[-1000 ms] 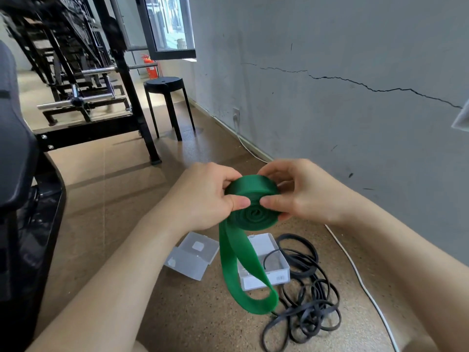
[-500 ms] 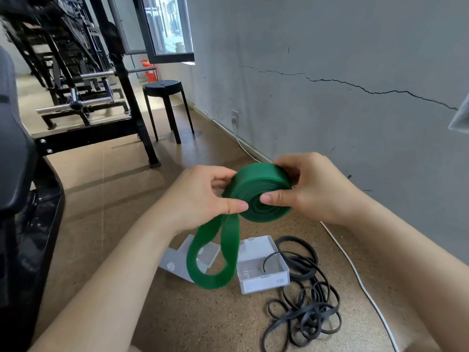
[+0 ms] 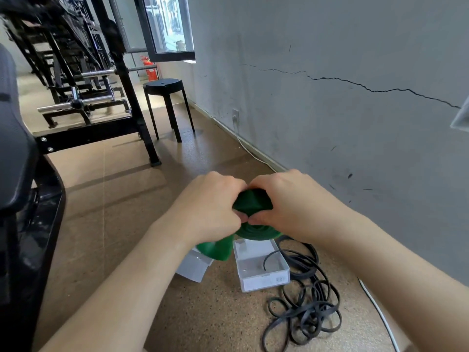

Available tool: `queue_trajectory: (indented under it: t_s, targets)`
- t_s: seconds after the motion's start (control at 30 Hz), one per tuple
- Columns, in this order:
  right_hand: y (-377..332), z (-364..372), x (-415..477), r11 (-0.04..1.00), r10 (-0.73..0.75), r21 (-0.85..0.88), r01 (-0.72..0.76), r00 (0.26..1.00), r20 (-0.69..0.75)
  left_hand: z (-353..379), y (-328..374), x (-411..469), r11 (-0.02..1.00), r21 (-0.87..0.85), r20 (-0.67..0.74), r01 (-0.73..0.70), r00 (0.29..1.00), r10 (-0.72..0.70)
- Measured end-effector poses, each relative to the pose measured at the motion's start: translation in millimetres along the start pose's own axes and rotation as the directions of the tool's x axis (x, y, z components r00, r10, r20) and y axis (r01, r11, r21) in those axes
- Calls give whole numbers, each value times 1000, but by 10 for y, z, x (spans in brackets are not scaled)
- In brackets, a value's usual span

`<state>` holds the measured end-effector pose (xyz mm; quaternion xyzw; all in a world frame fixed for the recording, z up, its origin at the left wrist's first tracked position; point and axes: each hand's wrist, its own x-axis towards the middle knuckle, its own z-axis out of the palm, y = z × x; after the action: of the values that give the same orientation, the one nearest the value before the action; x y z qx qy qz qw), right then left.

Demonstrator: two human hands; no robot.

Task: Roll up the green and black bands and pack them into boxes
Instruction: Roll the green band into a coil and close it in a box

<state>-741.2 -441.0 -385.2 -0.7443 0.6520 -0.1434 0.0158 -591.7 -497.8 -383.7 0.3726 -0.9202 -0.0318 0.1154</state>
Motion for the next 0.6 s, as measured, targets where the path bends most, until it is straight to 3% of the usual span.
queue_trajectory:
  t_s: [0.1, 0.2, 0.37, 0.6]
  targets:
    - [55, 12, 23, 1000, 0, 32, 1, 1000, -8, 2, -23, 4, 998, -58, -12, 19, 1000, -19]
    - [119, -19, 15, 991, -4, 130, 12, 998, -65, -17, -56, 11, 963, -262, -31, 66, 997, -77]
    - [242, -14, 15, 915, 93, 400, -56, 993, -74, 19, -175, 9, 713, -683, 57, 159, 985, -165]
    - [370, -57, 6, 678, 196, 725, -124, 981, -15, 71, -238, 25, 662, -740, 59, 120, 992, -114]
